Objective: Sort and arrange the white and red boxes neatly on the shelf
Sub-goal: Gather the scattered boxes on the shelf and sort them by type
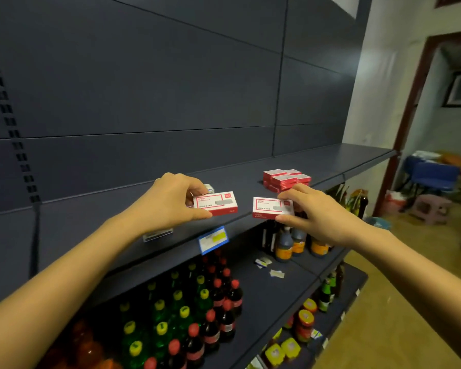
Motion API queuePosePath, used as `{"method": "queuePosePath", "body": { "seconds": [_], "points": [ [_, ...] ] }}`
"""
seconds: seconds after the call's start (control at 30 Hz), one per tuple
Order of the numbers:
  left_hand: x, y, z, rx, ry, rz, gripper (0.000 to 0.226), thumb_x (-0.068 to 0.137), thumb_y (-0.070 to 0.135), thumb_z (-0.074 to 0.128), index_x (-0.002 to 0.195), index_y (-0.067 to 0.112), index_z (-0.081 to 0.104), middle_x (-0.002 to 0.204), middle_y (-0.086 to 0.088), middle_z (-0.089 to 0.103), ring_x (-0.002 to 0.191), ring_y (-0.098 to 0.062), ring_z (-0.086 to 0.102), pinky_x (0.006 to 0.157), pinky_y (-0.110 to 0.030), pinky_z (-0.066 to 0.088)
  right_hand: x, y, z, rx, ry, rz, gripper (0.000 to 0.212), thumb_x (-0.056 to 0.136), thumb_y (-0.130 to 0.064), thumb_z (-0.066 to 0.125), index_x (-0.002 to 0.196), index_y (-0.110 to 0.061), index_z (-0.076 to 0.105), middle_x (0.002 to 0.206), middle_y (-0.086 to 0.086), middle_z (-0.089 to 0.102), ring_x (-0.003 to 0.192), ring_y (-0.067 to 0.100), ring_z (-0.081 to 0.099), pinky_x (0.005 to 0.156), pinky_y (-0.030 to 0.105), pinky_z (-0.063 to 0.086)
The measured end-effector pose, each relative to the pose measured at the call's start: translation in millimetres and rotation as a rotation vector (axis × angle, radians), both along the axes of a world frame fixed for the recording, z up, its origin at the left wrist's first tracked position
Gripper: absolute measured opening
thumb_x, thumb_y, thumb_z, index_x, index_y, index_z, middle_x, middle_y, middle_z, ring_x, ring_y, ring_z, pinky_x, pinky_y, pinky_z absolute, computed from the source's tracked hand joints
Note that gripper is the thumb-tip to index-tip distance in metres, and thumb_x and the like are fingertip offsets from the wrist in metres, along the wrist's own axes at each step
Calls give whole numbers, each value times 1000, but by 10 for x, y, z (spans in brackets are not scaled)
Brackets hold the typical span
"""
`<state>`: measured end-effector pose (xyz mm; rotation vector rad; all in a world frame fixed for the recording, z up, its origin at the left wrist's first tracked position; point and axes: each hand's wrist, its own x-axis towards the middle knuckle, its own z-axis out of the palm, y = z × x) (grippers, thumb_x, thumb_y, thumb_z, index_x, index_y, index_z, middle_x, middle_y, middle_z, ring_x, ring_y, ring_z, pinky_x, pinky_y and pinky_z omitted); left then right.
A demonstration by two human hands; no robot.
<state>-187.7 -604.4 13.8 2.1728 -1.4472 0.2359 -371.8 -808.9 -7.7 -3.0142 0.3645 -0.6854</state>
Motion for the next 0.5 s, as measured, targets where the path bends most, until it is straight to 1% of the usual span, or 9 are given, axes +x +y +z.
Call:
{"method": "queuePosePath", "body": {
  "seconds": [0.03,0.1,0.23,0.33,0.4,0.5],
  "points": [
    [-27,-123,8,8,-4,-6,45,68,34,77,108,18,65,106,0,69,84,-11,63,76,-23,52,-45,-109,-9,5,2,-9,49,87,-44,55,129,-20,46,125,0,50,108,15,50,84,24,42],
    [-67,-373,31,24,-8,-21,44,69,35,76,108,17,65,106,0,69,85,-10,63,76,-24,52,-115,-331,-35,20,-1,-24,49,86,-44,55,129,-20,47,126,1,50,109,16,51,88,29,45],
    [-97,-848,93,43,-7,-42,44,71,34,75,109,15,64,108,-3,69,86,-10,62,82,-28,54,-146,-774,-103,58,-24,-34,49,87,-43,54,129,-19,47,126,0,50,108,12,49,81,21,42],
    [-52,-1230,122,60,-30,-47,45,72,33,74,110,12,63,110,-5,68,87,-12,61,83,-30,54,-96,-1124,-166,81,-28,-27,48,88,-42,54,129,-19,47,126,0,49,102,7,45,80,19,36],
    [18,-1497,131,68,-39,-46,45,72,33,74,110,12,63,110,-6,68,86,-12,61,82,-29,53,-34,-1374,-193,73,-22,-32,48,88,-42,53,130,-20,46,124,0,49,103,9,46,80,18,35],
    [137,-1870,158,80,-33,-41,45,72,34,74,109,11,64,108,-5,69,85,-13,63,83,-32,54,88,-1740,-157,59,5,-51,50,89,-44,51,131,-19,44,123,1,48,101,12,47,78,19,34]
  ]
}}
